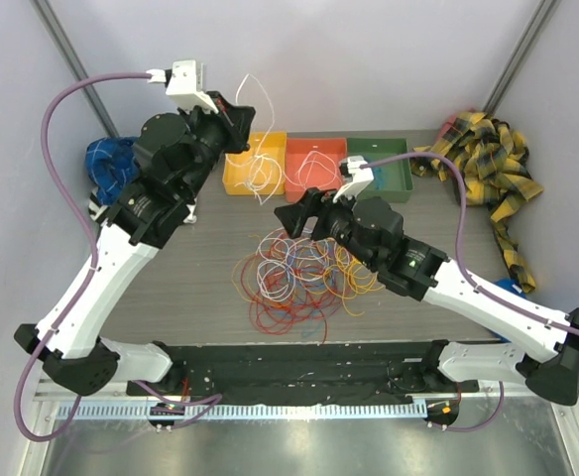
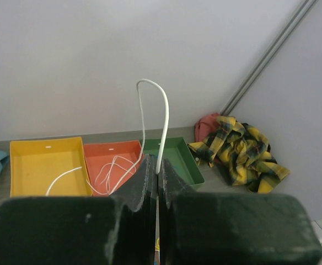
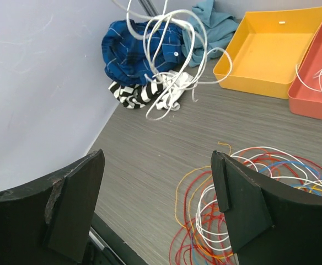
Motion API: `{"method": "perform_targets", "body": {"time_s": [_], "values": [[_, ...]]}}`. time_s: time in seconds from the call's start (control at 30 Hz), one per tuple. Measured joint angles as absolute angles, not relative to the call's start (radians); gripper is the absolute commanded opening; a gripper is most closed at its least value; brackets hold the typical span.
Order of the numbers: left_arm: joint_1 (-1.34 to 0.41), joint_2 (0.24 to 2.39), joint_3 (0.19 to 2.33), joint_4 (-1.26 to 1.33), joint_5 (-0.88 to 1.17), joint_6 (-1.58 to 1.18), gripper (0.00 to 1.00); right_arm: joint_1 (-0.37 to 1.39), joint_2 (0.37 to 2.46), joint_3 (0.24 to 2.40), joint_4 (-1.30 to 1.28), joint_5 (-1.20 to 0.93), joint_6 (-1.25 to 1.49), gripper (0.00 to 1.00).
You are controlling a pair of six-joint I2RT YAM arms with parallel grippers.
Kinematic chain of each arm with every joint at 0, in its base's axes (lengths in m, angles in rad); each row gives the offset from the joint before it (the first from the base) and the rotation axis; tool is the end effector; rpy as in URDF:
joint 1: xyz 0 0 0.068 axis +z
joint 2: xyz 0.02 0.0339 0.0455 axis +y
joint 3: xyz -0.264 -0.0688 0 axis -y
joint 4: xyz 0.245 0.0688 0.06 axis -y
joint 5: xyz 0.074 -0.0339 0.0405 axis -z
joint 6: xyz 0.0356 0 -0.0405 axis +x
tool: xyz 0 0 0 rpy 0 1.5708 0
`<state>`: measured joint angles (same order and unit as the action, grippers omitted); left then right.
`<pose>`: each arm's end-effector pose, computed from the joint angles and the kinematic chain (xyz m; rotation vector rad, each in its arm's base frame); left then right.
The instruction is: Untangle the cables
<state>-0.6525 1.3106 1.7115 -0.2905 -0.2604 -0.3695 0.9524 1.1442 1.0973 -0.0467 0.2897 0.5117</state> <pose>0.2137 -0.1518 0.5314 -0.0056 1.4966 -0.6398 0.1625 0.2108 0.3922 -0.1530 1.7280 0.8600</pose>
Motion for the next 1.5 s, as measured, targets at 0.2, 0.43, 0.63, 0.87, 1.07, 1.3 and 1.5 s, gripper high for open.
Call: {"method": "perform_targets", "body": {"time_s": [0.2, 0.43, 0.63, 0.87, 1.07, 1.3, 1.5], "values": [[-0.653, 1.297, 1.690, -0.290, -0.243, -0.390, 0.00, 0.952, 1.194, 1.104, -0.007, 0.285, 0.522, 0.86], [-0.653, 1.279, 1.667, -0.290, -0.228, -0.408, 0.00, 0.950, 1.303, 1.161, 0.004, 0.276, 0.522, 0.49], [-0.653, 1.250, 1.645, -0.291, -0.228, -0.411, 0.00, 0.933, 1.338, 1.170, 0.006, 0.292, 0.527, 0.01], [-0.653, 1.239, 1.645, -0.292, -0.294, -0.375, 0.00, 0.924, 1.254, 1.091, -0.016, 0.362, 0.522, 0.01], [-0.567, 1.248, 1.653, -0.315, -0.377, -0.347, 0.00, 0.820, 1.094, 0.980, -0.100, 0.424, 0.544, 0.01], [-0.412, 1.324, 1.653, -0.419, -0.351, -0.426, 0.00, 0.653, 0.938, 0.845, -0.114, 0.408, 0.629, 0.01], [-0.238, 1.362, 1.652, -0.495, -0.290, -0.516, 0.00, 0.576, 0.908, 0.805, -0.165, 0.384, 0.651, 0.01]]}}
